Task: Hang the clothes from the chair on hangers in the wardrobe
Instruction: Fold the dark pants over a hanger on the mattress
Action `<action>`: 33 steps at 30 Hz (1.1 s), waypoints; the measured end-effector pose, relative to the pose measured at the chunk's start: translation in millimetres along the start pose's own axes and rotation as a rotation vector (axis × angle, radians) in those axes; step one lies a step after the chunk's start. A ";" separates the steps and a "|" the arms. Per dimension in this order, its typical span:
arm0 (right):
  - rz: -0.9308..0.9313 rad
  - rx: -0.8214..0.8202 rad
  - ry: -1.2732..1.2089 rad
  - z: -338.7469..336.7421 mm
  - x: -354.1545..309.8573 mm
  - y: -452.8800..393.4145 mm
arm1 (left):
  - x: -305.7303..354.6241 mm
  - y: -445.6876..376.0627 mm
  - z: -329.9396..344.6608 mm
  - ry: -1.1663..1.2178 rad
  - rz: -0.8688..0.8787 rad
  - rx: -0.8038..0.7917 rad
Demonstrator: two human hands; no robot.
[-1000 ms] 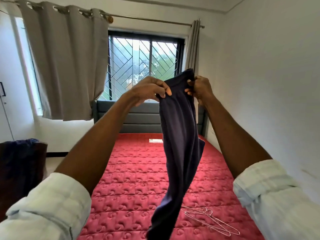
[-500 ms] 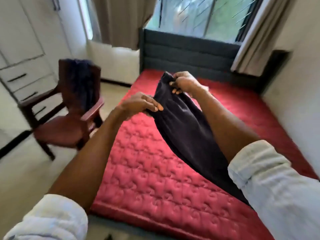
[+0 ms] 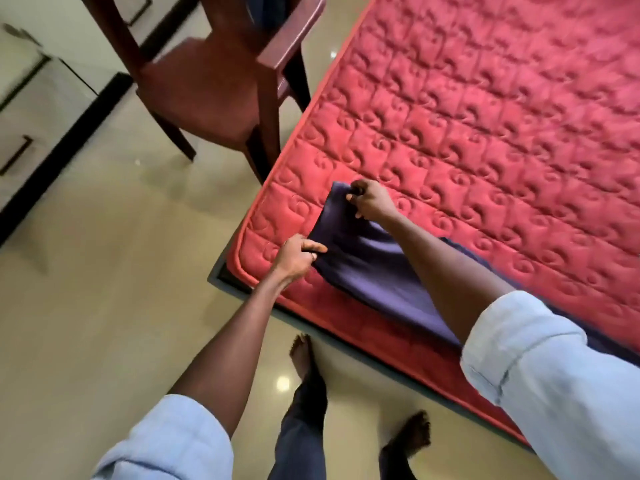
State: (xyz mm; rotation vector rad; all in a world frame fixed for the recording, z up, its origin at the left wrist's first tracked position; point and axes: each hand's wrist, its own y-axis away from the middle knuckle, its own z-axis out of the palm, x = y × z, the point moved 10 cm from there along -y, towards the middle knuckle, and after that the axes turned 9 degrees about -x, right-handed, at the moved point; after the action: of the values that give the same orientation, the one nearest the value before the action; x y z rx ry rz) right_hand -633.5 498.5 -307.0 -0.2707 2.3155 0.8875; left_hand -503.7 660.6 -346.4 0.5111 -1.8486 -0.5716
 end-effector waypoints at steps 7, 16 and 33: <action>0.013 -0.036 -0.106 59.3 -1.7 -89.5 | -65.8 -57.9 -48.5 0.133 -0.053 0.258; -0.135 0.377 0.044 87.7 65.2 0.1 | -18.2 -37.3 -35.4 -0.531 0.108 0.626; 0.184 0.724 0.084 -21.4 242.3 116.5 | 47.6 -101.5 147.5 -1.025 0.264 0.056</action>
State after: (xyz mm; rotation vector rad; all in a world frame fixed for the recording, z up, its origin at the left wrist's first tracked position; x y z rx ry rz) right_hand -878.3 580.0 -385.6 0.2213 2.5936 0.0723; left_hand -650.7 572.8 -417.4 -0.0456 -2.8458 -0.6573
